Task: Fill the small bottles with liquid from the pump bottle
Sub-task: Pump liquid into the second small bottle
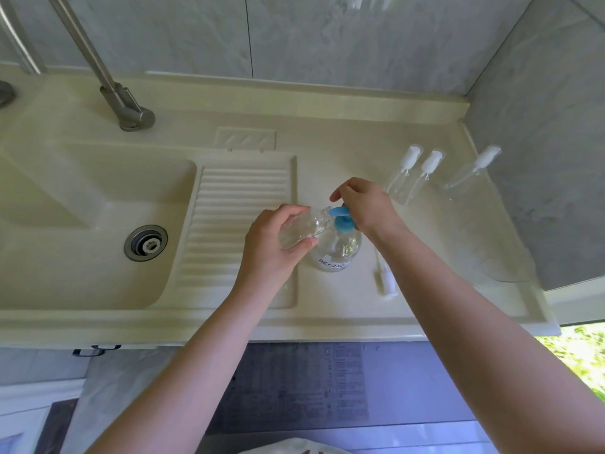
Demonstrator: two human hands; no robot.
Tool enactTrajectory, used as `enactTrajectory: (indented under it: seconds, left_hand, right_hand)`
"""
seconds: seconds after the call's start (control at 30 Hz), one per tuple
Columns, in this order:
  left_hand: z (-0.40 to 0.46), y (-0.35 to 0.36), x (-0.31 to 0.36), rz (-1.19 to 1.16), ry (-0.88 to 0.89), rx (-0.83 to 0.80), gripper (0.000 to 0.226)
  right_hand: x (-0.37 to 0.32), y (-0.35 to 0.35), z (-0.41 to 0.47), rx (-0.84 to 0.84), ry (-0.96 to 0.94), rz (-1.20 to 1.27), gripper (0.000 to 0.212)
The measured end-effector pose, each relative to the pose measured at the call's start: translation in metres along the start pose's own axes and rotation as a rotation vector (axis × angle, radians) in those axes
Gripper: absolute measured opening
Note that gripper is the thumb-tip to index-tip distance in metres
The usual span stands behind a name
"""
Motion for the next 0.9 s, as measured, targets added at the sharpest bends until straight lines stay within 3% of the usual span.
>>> enactTrajectory:
  seconds: [0.3, 0.6, 0.9]
  left_hand:
    - [0.0, 0.0041, 0.0008, -0.008, -0.018, -0.018, 0.042]
    - [-0.0012, -0.0025, 0.0032, 0.016, 0.0, -0.002, 0.042]
    - [0.0013, -0.0008, -0.0006, 0.018, -0.002, -0.011, 0.043]
  right_hand:
    - [0.0018, 0.0007, 0.0033, 0.005, -0.016, -0.037, 0.03]
    - [0.002, 0.002, 0.0021, -0.096, 0.061, 0.031, 0.035]
    - [0.0025, 0.0046, 0.0033, 0.013, -0.05, -0.042, 0.033]
Point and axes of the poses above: each hand's wrist, its own z-axis towards the middle knuckle, its own y-axis out of the palm, x = y × z, the point moved 7 cm from there along z, towards the middle knuckle, and after that the axes turned 11 degrees about -y, right-handed, at the moved point
